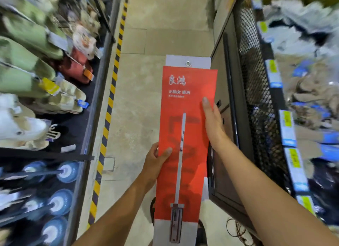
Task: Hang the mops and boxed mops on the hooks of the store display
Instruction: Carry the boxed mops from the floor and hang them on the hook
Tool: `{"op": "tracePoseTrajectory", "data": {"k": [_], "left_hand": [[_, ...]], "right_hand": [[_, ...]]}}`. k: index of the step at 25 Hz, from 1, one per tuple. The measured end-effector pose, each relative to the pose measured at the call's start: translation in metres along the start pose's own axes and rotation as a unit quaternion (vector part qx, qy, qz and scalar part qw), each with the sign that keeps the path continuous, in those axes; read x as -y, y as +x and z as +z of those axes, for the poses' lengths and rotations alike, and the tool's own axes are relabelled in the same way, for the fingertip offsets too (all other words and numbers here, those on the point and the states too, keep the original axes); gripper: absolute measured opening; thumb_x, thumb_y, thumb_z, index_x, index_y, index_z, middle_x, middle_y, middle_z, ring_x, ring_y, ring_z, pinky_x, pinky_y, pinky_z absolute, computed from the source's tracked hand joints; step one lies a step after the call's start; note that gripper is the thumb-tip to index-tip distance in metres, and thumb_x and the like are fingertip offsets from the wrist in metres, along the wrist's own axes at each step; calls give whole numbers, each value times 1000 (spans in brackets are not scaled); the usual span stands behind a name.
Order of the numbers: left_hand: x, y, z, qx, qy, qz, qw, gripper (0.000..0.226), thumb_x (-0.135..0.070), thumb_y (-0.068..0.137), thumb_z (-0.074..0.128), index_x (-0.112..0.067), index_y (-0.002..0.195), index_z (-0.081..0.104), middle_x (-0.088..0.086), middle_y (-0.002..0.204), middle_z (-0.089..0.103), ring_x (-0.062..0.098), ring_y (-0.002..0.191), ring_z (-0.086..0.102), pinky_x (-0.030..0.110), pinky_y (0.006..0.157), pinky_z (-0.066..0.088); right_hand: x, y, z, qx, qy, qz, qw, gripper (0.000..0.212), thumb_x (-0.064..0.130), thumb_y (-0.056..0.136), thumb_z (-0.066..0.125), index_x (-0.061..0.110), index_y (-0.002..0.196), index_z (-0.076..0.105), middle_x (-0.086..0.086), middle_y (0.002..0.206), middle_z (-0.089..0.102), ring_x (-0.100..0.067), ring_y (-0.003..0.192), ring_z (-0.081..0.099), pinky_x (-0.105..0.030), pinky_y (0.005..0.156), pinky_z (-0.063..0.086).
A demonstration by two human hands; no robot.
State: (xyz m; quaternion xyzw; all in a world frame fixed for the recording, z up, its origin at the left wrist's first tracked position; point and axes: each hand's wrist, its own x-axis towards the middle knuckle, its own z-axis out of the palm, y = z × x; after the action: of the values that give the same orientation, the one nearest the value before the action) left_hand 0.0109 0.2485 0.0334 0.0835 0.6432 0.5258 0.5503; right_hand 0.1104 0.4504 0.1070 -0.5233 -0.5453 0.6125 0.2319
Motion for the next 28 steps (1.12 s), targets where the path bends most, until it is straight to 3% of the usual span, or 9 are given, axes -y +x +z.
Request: {"op": "tracePoseTrajectory", "data": {"k": [4,7,9,13,15,18,20,24,28], "left_hand": [[-31,-79,4,-7,16,41,999,67,-57,81,81,-32,138,56,-3,131,72,14,114,73,38,97,61],[-54,-145,6,-38,16,88,995,80,-66,74,79,-34,143,53,-8,136,69,13,122,69,46,107,56],[-76,-195,11,-83,-6,145,986,80,-65,75,76,-33,145,52,-7,137,68,13,123,68,41,105,57],[-94,-292,5,-221,-41,236,945,76,-65,76,75,-26,138,59,-4,129,73,14,117,71,33,97,58],[-84,-339,-7,-285,-66,257,921,67,-63,72,76,-25,126,65,-5,116,78,11,107,75,29,89,58],[-46,-412,-22,-364,-95,273,886,63,-52,74,79,-17,124,64,-7,107,78,1,93,75,18,78,57],[-14,-461,-29,-407,-122,280,861,56,-35,82,82,-10,127,61,-5,108,75,-7,87,73,13,75,55],[69,-581,-48,-511,-189,288,788,62,-46,71,81,-16,122,64,-8,103,78,-1,90,75,17,76,57],[173,-718,-52,-617,-228,288,696,87,-67,62,84,-17,130,64,2,116,79,20,106,76,31,85,61]], "right_hand": [[49,-67,-3,-10,-12,-66,998,67,78,93,41,30,134,63,9,125,72,-7,118,66,-40,108,50],[77,-129,-8,21,4,-116,993,39,53,105,40,27,125,62,16,113,68,19,99,62,-7,90,47],[93,-173,-6,56,-3,-147,988,32,43,107,39,26,127,58,19,113,64,25,93,59,2,80,41],[99,-267,13,164,-3,-179,970,50,52,105,38,20,139,55,12,125,62,4,108,61,-6,95,42],[95,-311,21,213,-3,-180,960,49,46,106,36,17,143,52,11,126,58,13,102,58,5,84,37],[81,-379,37,302,-4,-193,934,51,56,103,36,27,143,51,14,134,59,26,108,53,-7,101,40],[66,-422,50,365,8,-186,912,47,66,99,42,36,134,53,18,132,61,20,115,56,-15,105,42],[32,-539,82,510,37,-155,845,75,67,82,59,26,144,50,6,139,63,-14,128,61,-36,106,50],[16,-687,110,636,56,-196,744,80,43,89,59,19,159,27,11,146,52,2,126,59,-20,95,52]]}}
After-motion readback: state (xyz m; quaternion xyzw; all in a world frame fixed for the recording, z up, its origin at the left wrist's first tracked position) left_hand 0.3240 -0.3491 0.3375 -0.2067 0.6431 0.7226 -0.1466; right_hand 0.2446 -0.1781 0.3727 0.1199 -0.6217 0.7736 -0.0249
